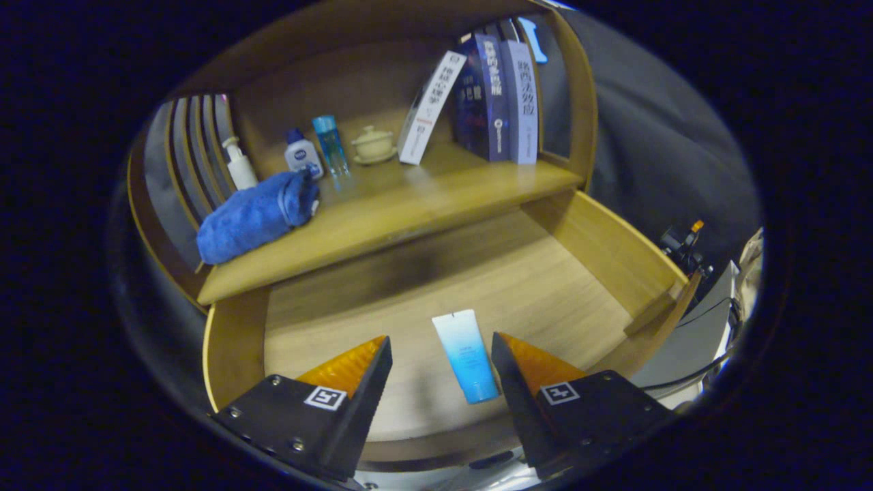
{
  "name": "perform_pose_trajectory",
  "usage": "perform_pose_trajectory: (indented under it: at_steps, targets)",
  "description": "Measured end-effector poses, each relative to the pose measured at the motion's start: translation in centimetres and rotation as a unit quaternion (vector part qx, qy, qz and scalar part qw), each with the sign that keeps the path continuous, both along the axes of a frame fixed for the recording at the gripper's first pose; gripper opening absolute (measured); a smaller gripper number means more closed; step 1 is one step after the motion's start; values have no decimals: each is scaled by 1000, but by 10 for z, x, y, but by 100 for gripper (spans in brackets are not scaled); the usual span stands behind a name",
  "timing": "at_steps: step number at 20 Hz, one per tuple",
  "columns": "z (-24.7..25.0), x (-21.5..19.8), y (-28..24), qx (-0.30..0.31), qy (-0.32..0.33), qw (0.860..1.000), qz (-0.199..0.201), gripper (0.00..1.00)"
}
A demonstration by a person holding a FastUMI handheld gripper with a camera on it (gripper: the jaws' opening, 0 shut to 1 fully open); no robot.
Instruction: Pull open the drawer, take out the items inside it, and place them on the countertop above the cabinet.
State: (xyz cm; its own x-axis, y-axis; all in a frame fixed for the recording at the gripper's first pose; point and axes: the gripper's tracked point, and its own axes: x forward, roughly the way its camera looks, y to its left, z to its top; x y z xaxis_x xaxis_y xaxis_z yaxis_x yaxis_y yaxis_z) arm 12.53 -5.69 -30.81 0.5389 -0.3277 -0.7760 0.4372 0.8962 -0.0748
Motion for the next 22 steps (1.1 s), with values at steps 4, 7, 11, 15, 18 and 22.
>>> perform_pose_trajectory:
  at_steps: [4,7,11,15,18,22]
  targets:
    - [-29,-3,-5,-2,84,996,14,86]
    - [-53,-4,-10,5,134,991,21,90]
    - [-59,-18,-31,1,197,980,-1,90]
    - [-65,-19,-31,39,225,973,-21,90]
    - [-67,-19,-30,66,224,972,-30,90]
    - [-67,-17,-30,81,225,971,-29,90]
